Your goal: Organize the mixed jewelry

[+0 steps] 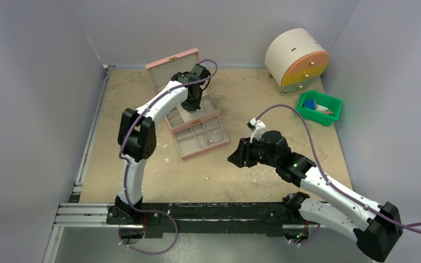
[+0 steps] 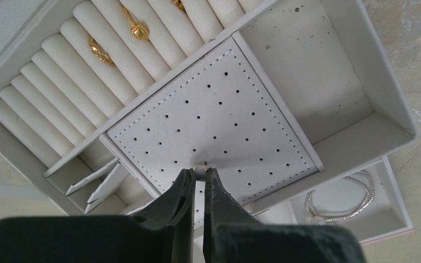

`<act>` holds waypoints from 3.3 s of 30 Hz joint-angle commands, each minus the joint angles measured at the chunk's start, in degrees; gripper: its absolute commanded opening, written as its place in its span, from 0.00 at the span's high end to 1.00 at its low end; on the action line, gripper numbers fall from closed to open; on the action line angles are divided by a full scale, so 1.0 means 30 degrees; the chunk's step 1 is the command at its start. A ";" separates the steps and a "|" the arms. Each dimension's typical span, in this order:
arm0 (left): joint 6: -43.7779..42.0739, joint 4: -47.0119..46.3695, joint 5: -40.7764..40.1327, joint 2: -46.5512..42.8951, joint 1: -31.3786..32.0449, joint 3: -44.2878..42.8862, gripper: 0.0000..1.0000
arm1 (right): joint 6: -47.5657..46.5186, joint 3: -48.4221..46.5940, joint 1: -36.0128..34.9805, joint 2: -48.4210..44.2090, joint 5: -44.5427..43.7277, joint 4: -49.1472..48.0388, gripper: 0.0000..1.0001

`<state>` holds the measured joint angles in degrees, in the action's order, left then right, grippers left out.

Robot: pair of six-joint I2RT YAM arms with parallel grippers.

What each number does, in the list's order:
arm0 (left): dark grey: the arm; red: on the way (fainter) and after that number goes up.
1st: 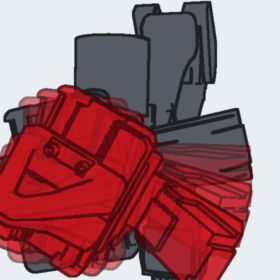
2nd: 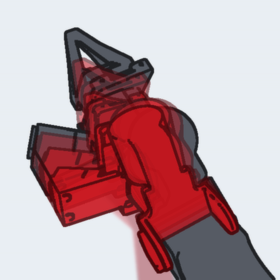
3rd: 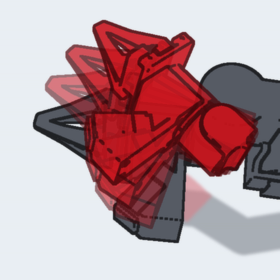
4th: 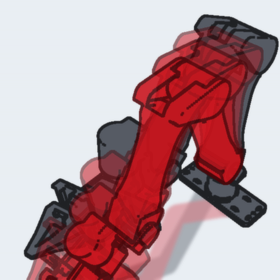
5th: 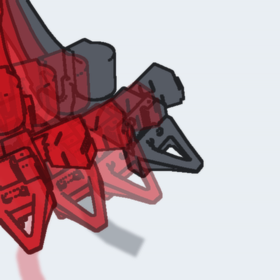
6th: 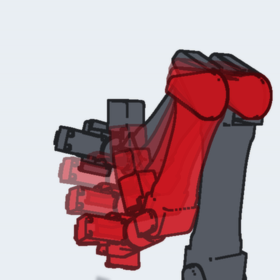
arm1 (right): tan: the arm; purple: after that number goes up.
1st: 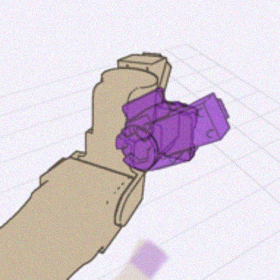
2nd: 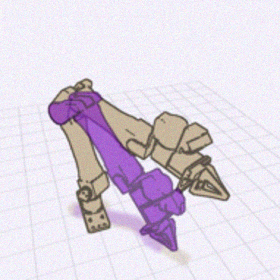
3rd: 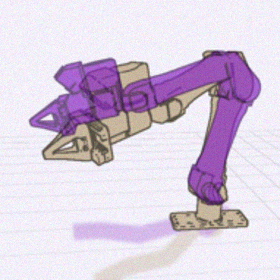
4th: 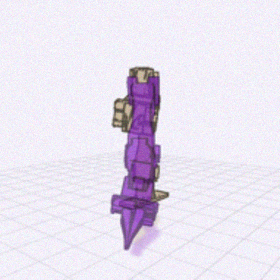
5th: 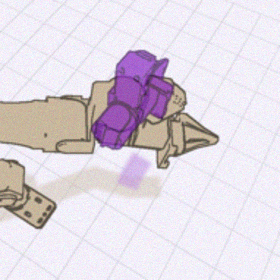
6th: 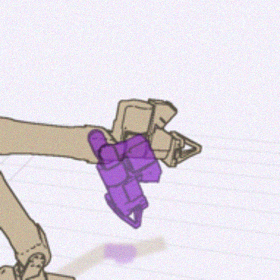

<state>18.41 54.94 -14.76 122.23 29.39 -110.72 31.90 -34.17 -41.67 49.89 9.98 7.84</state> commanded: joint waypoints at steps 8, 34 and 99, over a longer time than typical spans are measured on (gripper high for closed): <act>-0.0103 -0.0296 -0.0762 -0.1049 -0.0133 0.0320 1.00 | -0.0057 -0.0729 0.0003 -0.0016 0.0014 -0.0576 0.53; -0.0037 -0.0646 -0.0316 -0.1770 -0.0098 0.0720 1.00 | -0.0022 -0.0706 -0.0004 0.0147 0.0069 -0.0698 0.53; -0.0103 -0.1730 0.0410 -0.2238 -0.0084 0.1377 1.00 | -0.0025 -0.0590 -0.0012 -0.0176 -0.0001 -0.0517 0.52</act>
<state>18.41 51.72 -13.72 119.48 29.32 -106.74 31.90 -34.17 -41.67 49.50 9.98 7.81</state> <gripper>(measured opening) 0.043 0.474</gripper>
